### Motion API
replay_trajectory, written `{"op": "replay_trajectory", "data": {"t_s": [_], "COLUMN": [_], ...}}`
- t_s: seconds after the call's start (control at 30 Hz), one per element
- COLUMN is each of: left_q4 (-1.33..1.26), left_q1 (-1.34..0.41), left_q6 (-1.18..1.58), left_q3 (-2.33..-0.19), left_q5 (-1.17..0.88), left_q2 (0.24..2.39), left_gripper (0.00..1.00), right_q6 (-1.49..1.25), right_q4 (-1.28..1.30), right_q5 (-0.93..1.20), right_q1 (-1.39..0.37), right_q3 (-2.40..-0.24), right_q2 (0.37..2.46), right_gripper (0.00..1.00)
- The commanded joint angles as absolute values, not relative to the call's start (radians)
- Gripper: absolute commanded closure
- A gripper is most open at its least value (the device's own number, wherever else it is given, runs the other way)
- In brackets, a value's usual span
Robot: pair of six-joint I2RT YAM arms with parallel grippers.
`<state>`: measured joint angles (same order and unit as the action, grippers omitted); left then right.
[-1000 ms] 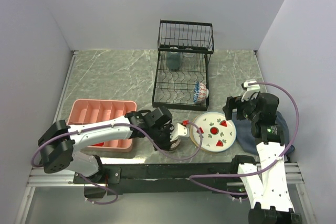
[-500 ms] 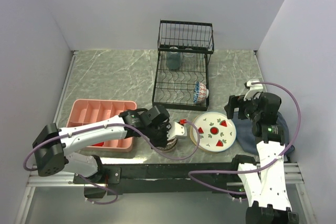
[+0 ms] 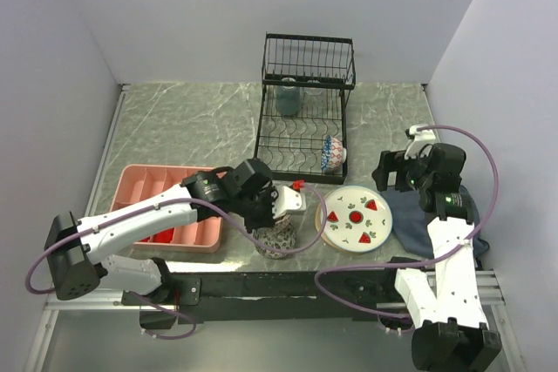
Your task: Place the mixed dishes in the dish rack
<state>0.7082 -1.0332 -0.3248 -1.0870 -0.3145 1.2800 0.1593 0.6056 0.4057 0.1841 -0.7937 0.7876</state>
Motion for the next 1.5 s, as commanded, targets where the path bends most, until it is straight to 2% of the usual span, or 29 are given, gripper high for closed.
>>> {"op": "replay_trajectory", "data": {"t_s": [0.0, 0.33, 0.67, 1.0, 1.33, 1.43, 1.47], "left_q4": [0.658, 0.502, 0.244, 0.189, 0.048, 0.026, 0.020], "left_q1": [-1.008, -1.003, -1.015, -1.061, -1.103, -1.104, -1.109], "left_q6": [-0.370, -0.502, -0.472, -0.423, -0.406, -0.397, -0.397], "left_q3": [-1.172, -1.193, -1.111, -1.065, -0.951, -0.954, -0.956], "left_q5": [-0.284, -0.172, -0.107, -0.133, -0.074, -0.051, -0.046], "left_q2": [1.262, 1.367, 1.479, 1.532, 1.572, 1.597, 1.601], "left_gripper": [0.99, 0.99, 0.99, 0.99, 0.99, 0.96, 0.88], "right_q6": [0.170, 0.179, 0.215, 0.227, 0.244, 0.244, 0.245], "right_q4": [0.580, 0.571, 0.589, 0.600, 0.595, 0.595, 0.597], "right_q5": [0.403, 0.377, 0.344, 0.337, 0.342, 0.345, 0.345], "right_q1": [0.192, 0.212, 0.222, 0.225, 0.225, 0.225, 0.225], "right_q3": [-0.859, -0.822, -0.792, -0.756, -0.755, -0.755, -0.755], "right_q2": [0.796, 0.762, 0.735, 0.716, 0.729, 0.735, 0.735], "right_gripper": [0.00, 0.00, 0.00, 0.00, 0.00, 0.00, 0.00]}}
